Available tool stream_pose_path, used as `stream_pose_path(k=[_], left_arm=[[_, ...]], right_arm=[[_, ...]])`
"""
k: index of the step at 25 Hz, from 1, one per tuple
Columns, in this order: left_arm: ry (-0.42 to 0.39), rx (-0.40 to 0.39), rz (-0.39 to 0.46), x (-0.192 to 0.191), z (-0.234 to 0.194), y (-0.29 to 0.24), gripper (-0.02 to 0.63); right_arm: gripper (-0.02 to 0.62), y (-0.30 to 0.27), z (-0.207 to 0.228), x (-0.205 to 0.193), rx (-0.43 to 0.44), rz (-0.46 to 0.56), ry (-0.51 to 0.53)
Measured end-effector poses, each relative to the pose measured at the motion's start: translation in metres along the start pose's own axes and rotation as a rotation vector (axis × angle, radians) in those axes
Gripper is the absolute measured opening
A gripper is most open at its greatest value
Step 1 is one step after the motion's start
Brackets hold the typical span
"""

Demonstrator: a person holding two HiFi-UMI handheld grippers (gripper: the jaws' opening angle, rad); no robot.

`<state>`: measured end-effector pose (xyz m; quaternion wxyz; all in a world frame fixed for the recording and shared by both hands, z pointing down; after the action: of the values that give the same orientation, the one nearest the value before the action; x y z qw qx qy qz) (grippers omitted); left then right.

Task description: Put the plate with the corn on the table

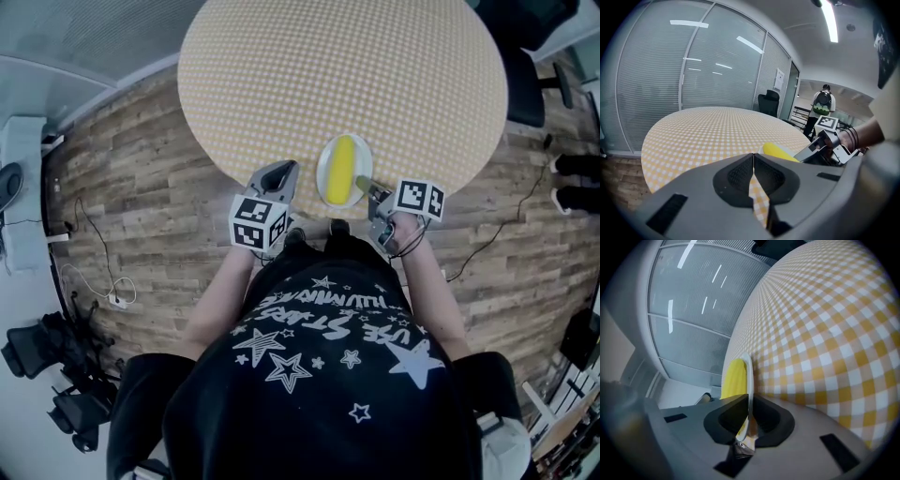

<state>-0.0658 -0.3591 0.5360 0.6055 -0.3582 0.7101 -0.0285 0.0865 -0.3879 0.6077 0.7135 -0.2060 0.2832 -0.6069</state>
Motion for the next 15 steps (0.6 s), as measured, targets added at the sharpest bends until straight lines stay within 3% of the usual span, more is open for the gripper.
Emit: stream_pose_path(k=[6, 15], left_arm=[[0.013, -0.014, 0.007, -0.003, 0.002, 0.004, 0.011], [0.017, -0.021, 0.029, -0.001, -0.001, 0.018, 0.012]], right_arm=[[0.038, -0.003, 0.005, 0.0, -0.089, 0.018, 0.039], [0.04, -0.002, 0.002, 0.002, -0.138, 0.088, 0.06]])
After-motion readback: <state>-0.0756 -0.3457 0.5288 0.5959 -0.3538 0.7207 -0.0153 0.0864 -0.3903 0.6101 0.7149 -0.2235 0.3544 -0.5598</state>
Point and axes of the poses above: the fingertips, and each gripper's own axes: y backward along the fingers, z to its right, x out of its top, the point moved 1 cm from there along y, backward along the fingers, and after that the axes turned 11 degrees about -x, right-handed, at the moved point
